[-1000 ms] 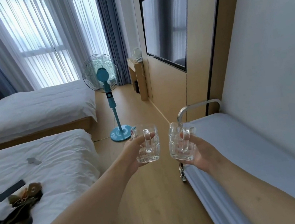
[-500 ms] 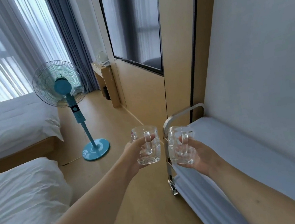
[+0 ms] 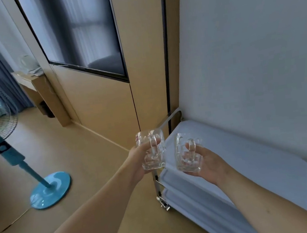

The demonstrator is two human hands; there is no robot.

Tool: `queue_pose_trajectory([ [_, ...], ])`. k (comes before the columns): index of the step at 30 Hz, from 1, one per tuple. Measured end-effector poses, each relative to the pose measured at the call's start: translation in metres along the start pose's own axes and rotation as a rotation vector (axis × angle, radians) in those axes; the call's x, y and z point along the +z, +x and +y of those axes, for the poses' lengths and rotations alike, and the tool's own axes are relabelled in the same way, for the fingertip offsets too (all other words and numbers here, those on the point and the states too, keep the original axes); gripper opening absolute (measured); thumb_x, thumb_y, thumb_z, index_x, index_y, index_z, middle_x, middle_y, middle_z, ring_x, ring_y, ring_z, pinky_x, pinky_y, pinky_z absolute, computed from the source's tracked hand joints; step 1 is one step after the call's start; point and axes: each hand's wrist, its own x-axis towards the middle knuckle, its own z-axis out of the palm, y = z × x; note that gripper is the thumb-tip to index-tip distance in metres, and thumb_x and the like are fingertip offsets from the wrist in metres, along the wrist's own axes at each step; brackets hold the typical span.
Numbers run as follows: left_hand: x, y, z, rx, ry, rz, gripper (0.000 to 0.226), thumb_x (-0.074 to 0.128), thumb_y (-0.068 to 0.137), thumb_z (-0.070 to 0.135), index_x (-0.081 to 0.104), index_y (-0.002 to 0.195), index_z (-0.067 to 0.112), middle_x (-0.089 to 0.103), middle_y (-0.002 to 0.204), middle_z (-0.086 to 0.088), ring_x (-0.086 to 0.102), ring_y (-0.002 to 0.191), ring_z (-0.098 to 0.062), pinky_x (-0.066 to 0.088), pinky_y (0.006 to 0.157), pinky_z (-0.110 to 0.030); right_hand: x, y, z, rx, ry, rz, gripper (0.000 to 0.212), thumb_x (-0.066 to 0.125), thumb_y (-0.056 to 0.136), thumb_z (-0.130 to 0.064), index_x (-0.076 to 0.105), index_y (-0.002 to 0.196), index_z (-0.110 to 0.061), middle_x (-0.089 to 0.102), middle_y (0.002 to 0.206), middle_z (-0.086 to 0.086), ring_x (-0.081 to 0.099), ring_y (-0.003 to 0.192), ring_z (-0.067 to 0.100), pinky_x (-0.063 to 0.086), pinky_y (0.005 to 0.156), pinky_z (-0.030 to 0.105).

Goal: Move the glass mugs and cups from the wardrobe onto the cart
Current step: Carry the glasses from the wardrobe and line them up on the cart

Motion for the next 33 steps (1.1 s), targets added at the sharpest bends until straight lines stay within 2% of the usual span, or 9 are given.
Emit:
queue_pose_trajectory([
  [6,0.011,0.046,-0.001,-0.093,0.007,-0.06,0.06,0.09,0.071,0.028,0.068,0.121,0.004,0.067,0.126,-0.024,0.071,0.09,-0.034,0.061,0.074,-0.042,-0.016,0.011,0.003,-0.018,0.05,0.126,0.025,0.085,0.074,-0.027,0.078,0.096,-0.016,0.074,0.099,0.011,0.074,0.089,0.035,0.052,0.095,0.06],
  [10,0.021,0.076,-0.003,-0.099,0.022,-0.105,0.072,0.093,0.064,0.028,0.065,0.128,0.009,0.065,0.127,-0.019,0.07,0.095,-0.034,0.061,0.078,-0.044,-0.032,0.024,0.0,-0.04,0.109,0.177,0.031,0.081,0.069,-0.025,0.077,0.097,-0.015,0.073,0.093,0.01,0.073,0.076,0.029,0.058,0.076,0.041],
  [13,0.03,0.106,-0.005,-0.074,0.071,-0.085,0.101,0.095,0.044,0.034,0.061,0.135,0.011,0.062,0.13,-0.015,0.063,0.116,-0.037,0.053,0.1,-0.051,-0.05,0.041,-0.006,-0.066,0.195,0.145,0.021,0.08,0.068,-0.019,0.078,0.089,-0.013,0.073,0.085,0.007,0.073,0.07,0.025,0.058,0.058,0.031],
  [17,0.046,0.15,-0.007,-0.05,0.155,-0.068,0.101,0.096,0.044,0.039,0.06,0.135,0.013,0.061,0.135,-0.016,0.055,0.127,-0.039,0.042,0.111,-0.056,-0.071,0.072,-0.021,-0.091,0.169,0.126,0.022,0.088,0.06,-0.02,0.08,0.08,-0.015,0.068,0.078,0.009,0.07,0.067,0.024,0.057,0.057,0.031],
  [22,0.075,0.217,-0.001,-0.115,0.215,-0.044,0.095,0.098,0.044,0.043,0.065,0.129,0.016,0.066,0.129,-0.013,0.059,0.123,-0.035,0.045,0.108,-0.055,-0.102,0.128,-0.044,-0.067,0.149,0.124,0.04,0.096,0.049,-0.03,0.078,0.082,-0.018,0.065,0.078,0.009,0.065,0.068,0.027,0.047,0.068,0.032],
  [25,0.09,0.259,0.001,-0.122,0.256,-0.006,0.085,0.097,0.047,0.041,0.064,0.123,0.02,0.067,0.12,-0.008,0.061,0.11,-0.026,0.051,0.091,-0.043,-0.121,0.158,-0.058,-0.063,0.136,0.139,0.054,0.101,0.035,-0.037,0.078,0.08,-0.017,0.068,0.08,0.005,0.067,0.072,0.024,0.049,0.075,0.036],
  [29,0.107,0.31,-0.008,-0.131,0.323,0.049,0.075,0.1,0.048,0.032,0.06,0.11,0.025,0.071,0.102,-0.001,0.063,0.103,-0.022,0.05,0.082,-0.038,-0.144,0.193,-0.07,-0.02,0.08,0.201,0.046,0.097,0.045,-0.031,0.075,0.084,-0.017,0.068,0.085,0.005,0.067,0.073,0.022,0.052,0.072,0.034],
  [31,0.114,0.333,-0.014,-0.16,0.365,0.086,0.085,0.101,0.04,0.034,0.053,0.109,0.024,0.066,0.109,-0.002,0.061,0.105,-0.022,0.052,0.088,-0.042,-0.154,0.209,-0.075,-0.008,0.058,0.276,0.05,0.094,0.05,-0.025,0.068,0.092,-0.016,0.065,0.09,0.008,0.065,0.074,0.022,0.049,0.07,0.034],
  [33,0.122,0.353,-0.017,-0.173,0.397,0.125,0.085,0.101,0.038,0.037,0.048,0.104,0.029,0.062,0.111,0.001,0.059,0.101,-0.018,0.05,0.075,-0.035,-0.165,0.225,-0.078,0.007,-0.006,0.395,0.05,0.09,0.049,-0.02,0.068,0.094,-0.021,0.066,0.093,0.007,0.065,0.079,0.022,0.047,0.073,0.037],
])
